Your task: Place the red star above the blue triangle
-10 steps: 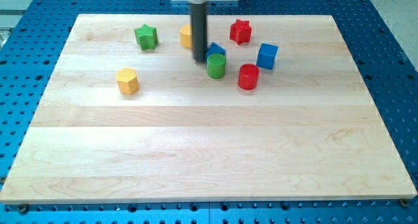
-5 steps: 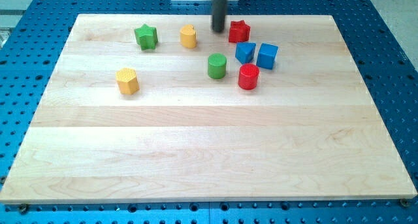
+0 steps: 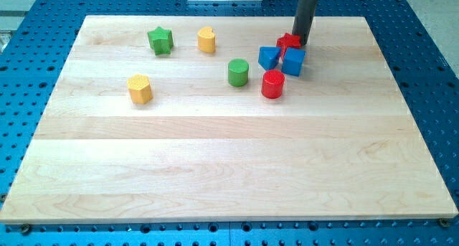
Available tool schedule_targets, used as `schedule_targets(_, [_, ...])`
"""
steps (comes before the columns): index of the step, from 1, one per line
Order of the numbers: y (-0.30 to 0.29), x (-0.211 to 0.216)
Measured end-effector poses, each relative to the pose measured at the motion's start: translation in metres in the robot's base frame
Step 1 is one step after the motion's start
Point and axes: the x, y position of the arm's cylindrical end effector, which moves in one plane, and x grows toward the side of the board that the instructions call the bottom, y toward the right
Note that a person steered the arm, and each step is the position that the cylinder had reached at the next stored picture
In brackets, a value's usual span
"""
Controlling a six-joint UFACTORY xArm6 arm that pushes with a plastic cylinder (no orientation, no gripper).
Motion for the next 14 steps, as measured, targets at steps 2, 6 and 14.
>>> schedule_targets(2, [0.068,0.04])
schedule_targets(6, [-0.035,0.025])
schedule_targets(14, [-0.018,0.002])
